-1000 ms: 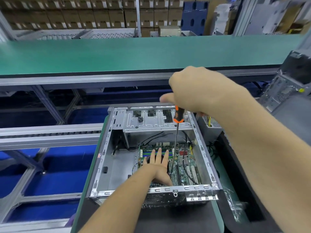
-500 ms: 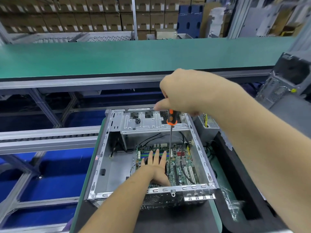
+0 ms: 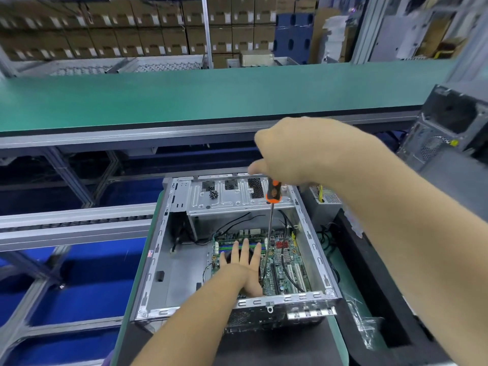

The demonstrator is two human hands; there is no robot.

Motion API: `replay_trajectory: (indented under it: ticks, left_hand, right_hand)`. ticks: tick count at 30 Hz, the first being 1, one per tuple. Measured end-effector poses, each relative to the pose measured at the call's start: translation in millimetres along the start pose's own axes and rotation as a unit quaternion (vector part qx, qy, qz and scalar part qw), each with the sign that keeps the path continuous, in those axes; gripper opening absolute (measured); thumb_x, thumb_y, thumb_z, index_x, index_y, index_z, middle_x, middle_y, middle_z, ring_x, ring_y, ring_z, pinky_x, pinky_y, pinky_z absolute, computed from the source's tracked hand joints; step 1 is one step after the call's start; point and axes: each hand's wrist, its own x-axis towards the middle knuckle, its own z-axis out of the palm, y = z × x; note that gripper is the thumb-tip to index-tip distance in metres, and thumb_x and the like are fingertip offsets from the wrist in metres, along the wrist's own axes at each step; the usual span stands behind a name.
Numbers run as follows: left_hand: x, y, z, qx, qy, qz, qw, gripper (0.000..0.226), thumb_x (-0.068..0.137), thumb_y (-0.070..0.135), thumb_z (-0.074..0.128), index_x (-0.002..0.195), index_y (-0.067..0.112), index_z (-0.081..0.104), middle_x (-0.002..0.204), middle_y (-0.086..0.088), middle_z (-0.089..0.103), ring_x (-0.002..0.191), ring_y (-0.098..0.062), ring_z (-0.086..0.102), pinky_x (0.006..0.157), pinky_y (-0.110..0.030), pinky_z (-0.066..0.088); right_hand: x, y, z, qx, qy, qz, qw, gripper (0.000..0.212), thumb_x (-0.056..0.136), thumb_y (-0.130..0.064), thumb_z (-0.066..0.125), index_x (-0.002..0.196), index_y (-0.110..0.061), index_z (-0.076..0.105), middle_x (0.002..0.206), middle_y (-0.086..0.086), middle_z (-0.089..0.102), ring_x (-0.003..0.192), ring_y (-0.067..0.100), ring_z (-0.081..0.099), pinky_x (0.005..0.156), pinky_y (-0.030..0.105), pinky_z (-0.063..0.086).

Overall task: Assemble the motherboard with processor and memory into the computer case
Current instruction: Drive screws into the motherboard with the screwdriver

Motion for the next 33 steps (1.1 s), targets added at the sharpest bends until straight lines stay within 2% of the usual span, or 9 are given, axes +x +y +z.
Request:
replay_trajectory:
  ticks: [3,6,9,13,16,20,27,30,33]
  left_hand:
    - [0,2,-1,0.005,0.002,-0.004,1.000,0.110,0.084,0.028,0.055,0.147,0.026,-0.035,0.155,-0.009,-0.041,0.145,-0.036,-0.032,0.114,-0.066,-0.009]
    - [-1,2,0,0.000,0.005,-0.009,1.000,0.112,0.084,0.029,0.057,0.147,0.028,-0.035,0.155,-0.008,-0.041,0.144,-0.035,-0.032,0.115,-0.066,-0.010]
    - [1,2,0,0.001,0.011,-0.006,1.000,0.112,0.083,0.029,0.057,0.147,0.028,-0.035,0.156,-0.008,-0.040,0.145,-0.035,-0.032,0.115,-0.065,-0.010]
    - [-1,0,0,-0.011,0.009,-0.004,1.000,0.112,0.083,0.032,0.058,0.148,0.029,-0.034,0.155,-0.007,-0.041,0.145,-0.034,-0.032,0.115,-0.064,-0.010]
    - [1,-1,0,-0.016,0.010,0.005,1.000,0.114,0.084,0.036,0.059,0.147,0.029,-0.035,0.156,-0.006,-0.041,0.145,-0.034,-0.032,0.115,-0.063,-0.011]
    - [0,-2,1,-0.026,0.008,0.005,1.000,0.116,0.082,0.036,0.061,0.147,0.030,-0.035,0.155,-0.006,-0.041,0.144,-0.034,-0.033,0.115,-0.064,-0.012]
    - [6,-6,3,-0.041,0.007,0.014,0.999,0.118,0.079,0.056,0.060,0.146,0.034,-0.035,0.155,-0.003,-0.041,0.144,-0.033,-0.034,0.115,-0.063,-0.012]
    - [11,-7,3,-0.035,0.007,0.014,0.999,0.119,0.077,0.055,0.060,0.145,0.034,-0.036,0.156,-0.003,-0.041,0.144,-0.033,-0.034,0.115,-0.063,-0.012]
    - [13,-7,4,-0.036,0.007,0.013,0.999,0.121,0.075,0.055,0.061,0.146,0.035,-0.035,0.156,-0.004,-0.040,0.144,-0.033,-0.034,0.114,-0.064,-0.012]
  right_hand:
    - [-2,5,0,0.053,-0.032,-0.069,0.996,0.010,0.100,-0.032,0.055,0.105,-0.023,0.051,0.098,-0.004,0.053,0.072,0.015,0.058,0.067,0.038,0.048]
    - [0,8,-1,0.021,-0.016,-0.016,1.000,0.035,0.102,-0.045,0.050,0.087,-0.014,0.053,0.047,-0.008,0.051,0.048,0.008,0.058,0.052,0.031,0.040]
    - [-1,10,4,0.043,-0.019,-0.055,0.997,0.013,0.101,-0.030,0.055,0.109,-0.020,0.054,0.112,-0.001,0.049,0.074,0.018,0.058,0.064,0.037,0.047]
    - [0,8,2,0.033,0.014,-0.016,0.999,0.039,0.099,-0.049,0.056,0.087,-0.012,0.057,0.042,-0.009,0.046,0.055,0.014,0.056,0.053,0.029,0.042]
    - [1,10,5,0.035,-0.014,-0.049,0.998,0.020,0.099,-0.034,0.058,0.110,-0.017,0.055,0.112,0.001,0.054,0.071,0.019,0.059,0.071,0.039,0.051]
    - [0,10,-1,0.044,-0.020,-0.022,0.999,0.034,0.099,-0.047,0.056,0.101,-0.013,0.062,0.068,-0.001,0.068,0.053,0.018,0.067,0.056,0.031,0.048]
    - [3,6,2,0.013,0.009,-0.028,0.999,0.040,0.103,-0.046,0.050,0.085,-0.011,0.055,0.076,0.002,0.060,0.052,0.011,0.054,0.051,0.030,0.038]
    - [2,10,3,0.052,-0.026,-0.075,0.995,0.014,0.102,-0.031,0.054,0.114,-0.024,0.053,0.112,-0.003,0.057,0.075,0.017,0.058,0.067,0.037,0.048]
    - [4,10,-1,0.050,-0.033,-0.037,0.998,0.032,0.099,-0.047,0.056,0.099,-0.016,0.061,0.064,-0.005,0.071,0.061,0.014,0.066,0.057,0.032,0.047]
